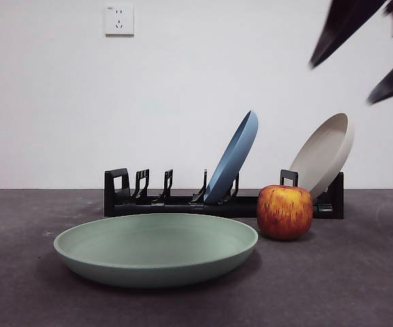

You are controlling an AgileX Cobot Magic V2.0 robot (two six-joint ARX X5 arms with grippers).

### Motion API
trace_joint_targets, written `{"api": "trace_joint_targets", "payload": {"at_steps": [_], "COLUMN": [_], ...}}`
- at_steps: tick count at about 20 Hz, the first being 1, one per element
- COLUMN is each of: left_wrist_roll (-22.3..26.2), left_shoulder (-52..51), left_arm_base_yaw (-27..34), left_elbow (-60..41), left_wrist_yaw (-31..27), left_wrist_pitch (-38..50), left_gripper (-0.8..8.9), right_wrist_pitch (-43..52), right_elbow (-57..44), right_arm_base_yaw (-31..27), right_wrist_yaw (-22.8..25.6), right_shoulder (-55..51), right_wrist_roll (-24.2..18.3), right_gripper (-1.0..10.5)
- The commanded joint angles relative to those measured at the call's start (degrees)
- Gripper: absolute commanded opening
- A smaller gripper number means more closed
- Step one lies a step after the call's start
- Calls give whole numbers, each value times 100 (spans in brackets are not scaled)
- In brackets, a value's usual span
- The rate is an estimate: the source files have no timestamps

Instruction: Take the green plate from the plate rack,put the plate on the table,take the apple from the table,put the apple in the plate

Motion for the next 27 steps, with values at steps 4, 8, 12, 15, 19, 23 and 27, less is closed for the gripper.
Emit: {"api": "trace_joint_targets", "payload": {"at_steps": [4,8,12,15,19,23,27], "left_wrist_roll": [-297,-365,-444,-442,-442,-442,-439], "left_shoulder": [-118,-118,-118,-118,-118,-116,-116], "left_arm_base_yaw": [-13,-22,-22,-22,-22,-22,-22], "left_elbow": [-2,-2,-2,-2,-2,-2,-2], "left_wrist_yaw": [2,0,-2,-31,-42,-52,-83], "left_wrist_pitch": [-223,-358,-426,-424,-424,-420,-417], "left_gripper": [354,354,354,353,349,349,349], "right_wrist_pitch": [1034,1668,2074,2236,2376,2398,2420], "right_elbow": [13,13,13,13,13,13,13], "right_arm_base_yaw": [573,686,684,708,730,730,730], "right_wrist_yaw": [909,1156,1370,1331,1331,1325,1327], "right_shoulder": [1237,2006,2601,2931,3180,3348,3375], "right_wrist_roll": [44,42,0,-2,2,50,144], "right_gripper": [663,663,667,667,661,563,241]}}
